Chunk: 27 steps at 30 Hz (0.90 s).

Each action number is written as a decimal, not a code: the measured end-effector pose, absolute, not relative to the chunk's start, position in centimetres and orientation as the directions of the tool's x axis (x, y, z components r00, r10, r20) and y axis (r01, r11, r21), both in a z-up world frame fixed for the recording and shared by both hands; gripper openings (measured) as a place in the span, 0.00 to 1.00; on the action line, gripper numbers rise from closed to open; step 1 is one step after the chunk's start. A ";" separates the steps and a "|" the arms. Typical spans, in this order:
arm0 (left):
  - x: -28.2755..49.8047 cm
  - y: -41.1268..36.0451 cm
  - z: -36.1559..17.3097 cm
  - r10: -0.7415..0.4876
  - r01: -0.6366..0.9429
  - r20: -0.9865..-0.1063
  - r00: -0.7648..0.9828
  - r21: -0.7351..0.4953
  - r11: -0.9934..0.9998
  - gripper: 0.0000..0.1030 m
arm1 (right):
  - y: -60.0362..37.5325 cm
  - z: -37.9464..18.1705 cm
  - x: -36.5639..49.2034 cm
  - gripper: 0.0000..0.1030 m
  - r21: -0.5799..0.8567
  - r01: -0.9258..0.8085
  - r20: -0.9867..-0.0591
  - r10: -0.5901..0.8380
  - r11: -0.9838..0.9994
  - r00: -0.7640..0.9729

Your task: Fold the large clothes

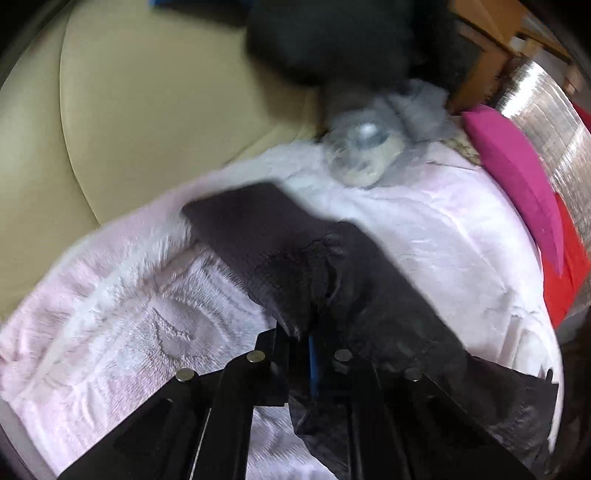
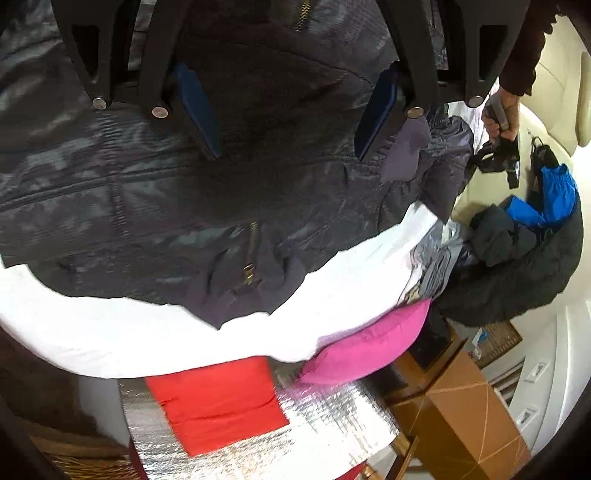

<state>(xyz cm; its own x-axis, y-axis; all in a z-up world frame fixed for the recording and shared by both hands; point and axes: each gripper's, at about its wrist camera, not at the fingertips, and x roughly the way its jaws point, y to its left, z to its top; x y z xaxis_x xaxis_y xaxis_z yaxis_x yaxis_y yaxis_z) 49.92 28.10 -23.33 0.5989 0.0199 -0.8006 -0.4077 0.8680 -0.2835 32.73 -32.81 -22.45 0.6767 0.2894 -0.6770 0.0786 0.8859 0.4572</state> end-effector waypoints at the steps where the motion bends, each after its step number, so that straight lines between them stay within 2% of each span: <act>1: 49.8 27.3 -22.5 0.029 -0.392 -0.792 0.610 -0.270 0.879 0.06 | -33.2 -22.3 32.6 0.76 0.459 0.083 -0.673 0.285 0.885 0.682; 5: 47.6 21.1 -16.6 0.019 -0.253 -0.718 0.696 -0.221 0.942 0.06 | -35.3 -21.4 31.8 0.76 0.484 0.123 -0.648 0.260 0.866 0.716; 8: 44.6 13.5 -12.0 -0.060 -0.076 -0.638 0.768 -0.184 0.980 0.06 | -36.9 -21.1 31.2 0.76 0.519 0.156 -0.630 0.252 0.841 0.735; 11: 42.0 6.0 -9.8 -0.154 0.087 -0.603 0.783 -0.139 0.987 0.05 | -38.5 -21.0 30.7 0.76 0.565 0.185 -0.611 0.258 0.804 0.748; 16: 37.7 -7.5 -10.1 -0.343 0.376 -0.625 0.701 -0.085 0.923 0.05 | -40.9 -21.2 29.7 0.76 0.602 0.225 -0.590 0.236 0.766 0.772; 20: 35.4 -15.4 -12.9 -0.467 0.557 -0.709 0.528 -0.125 0.821 0.09 | -43.2 -21.8 29.2 0.76 0.657 0.256 -0.575 0.252 0.709 0.778; 22: 34.4 -18.6 -15.0 -0.464 0.616 -0.784 0.413 -0.135 0.776 0.11 | -44.2 -22.1 29.0 0.76 0.686 0.262 -0.565 0.269 0.679 0.780; 24: 33.2 -19.2 -15.1 -0.442 0.635 -0.797 0.411 -0.098 0.766 0.14 | -44.9 -22.3 28.9 0.76 0.713 0.260 -0.554 0.296 0.652 0.778; 27: 32.1 -17.0 -12.9 -0.478 0.643 -0.756 0.448 -0.098 0.759 0.30 | -45.7 -22.9 29.1 0.82 0.768 0.242 -0.526 0.370 0.592 0.766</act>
